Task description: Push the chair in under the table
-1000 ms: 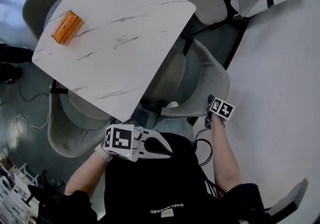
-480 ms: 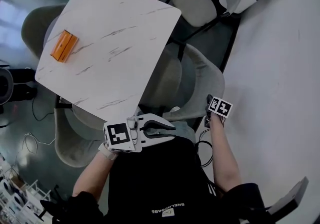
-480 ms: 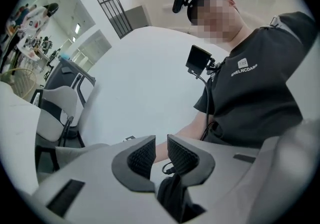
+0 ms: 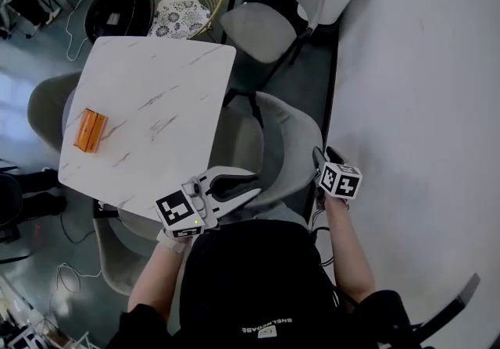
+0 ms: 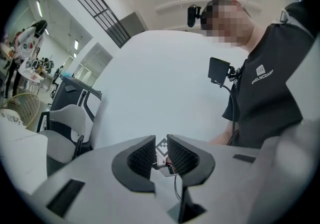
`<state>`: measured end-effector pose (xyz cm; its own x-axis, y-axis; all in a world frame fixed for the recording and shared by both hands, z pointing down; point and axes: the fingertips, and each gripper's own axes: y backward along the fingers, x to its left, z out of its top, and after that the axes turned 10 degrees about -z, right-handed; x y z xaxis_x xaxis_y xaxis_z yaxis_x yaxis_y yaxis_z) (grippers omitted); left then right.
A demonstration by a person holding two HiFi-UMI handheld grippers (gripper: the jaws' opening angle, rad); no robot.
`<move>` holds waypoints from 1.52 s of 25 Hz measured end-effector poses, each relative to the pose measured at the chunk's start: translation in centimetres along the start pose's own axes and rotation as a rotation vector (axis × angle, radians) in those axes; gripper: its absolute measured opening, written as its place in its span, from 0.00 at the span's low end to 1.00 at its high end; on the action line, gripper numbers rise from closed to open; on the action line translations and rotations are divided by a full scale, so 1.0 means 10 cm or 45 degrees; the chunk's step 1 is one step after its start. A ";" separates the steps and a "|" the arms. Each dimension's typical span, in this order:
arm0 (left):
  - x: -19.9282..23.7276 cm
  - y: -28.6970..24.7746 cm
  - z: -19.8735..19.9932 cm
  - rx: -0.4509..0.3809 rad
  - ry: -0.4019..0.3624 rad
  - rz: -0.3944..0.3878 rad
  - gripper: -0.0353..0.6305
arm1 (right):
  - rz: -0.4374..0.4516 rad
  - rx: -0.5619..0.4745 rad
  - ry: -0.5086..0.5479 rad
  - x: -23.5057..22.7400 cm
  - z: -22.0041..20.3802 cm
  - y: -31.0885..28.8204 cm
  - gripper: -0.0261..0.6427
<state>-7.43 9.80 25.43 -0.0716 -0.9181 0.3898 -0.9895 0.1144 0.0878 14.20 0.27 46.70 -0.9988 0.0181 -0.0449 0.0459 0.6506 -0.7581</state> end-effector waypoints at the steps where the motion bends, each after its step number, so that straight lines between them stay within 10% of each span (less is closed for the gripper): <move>1: 0.01 -0.05 0.06 -0.001 -0.017 0.006 0.13 | 0.052 -0.073 0.013 0.08 0.19 0.15 0.31; 9: -0.07 -0.49 0.53 0.015 -0.230 0.062 0.13 | 0.426 -0.615 0.078 0.68 1.48 1.56 0.27; 18: -0.33 -0.74 1.20 -0.178 -0.336 0.020 0.07 | 0.747 -0.999 0.168 1.01 1.93 2.74 0.18; 38: -0.40 -0.73 1.41 -0.256 -0.366 -0.042 0.06 | 0.909 -1.108 0.196 1.16 2.06 3.00 0.10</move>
<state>-1.67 7.33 10.32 -0.1008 -0.9886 0.1120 -0.9496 0.1292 0.2857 4.35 4.36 10.00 -0.7428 0.6503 -0.1591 0.6390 0.7596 0.1211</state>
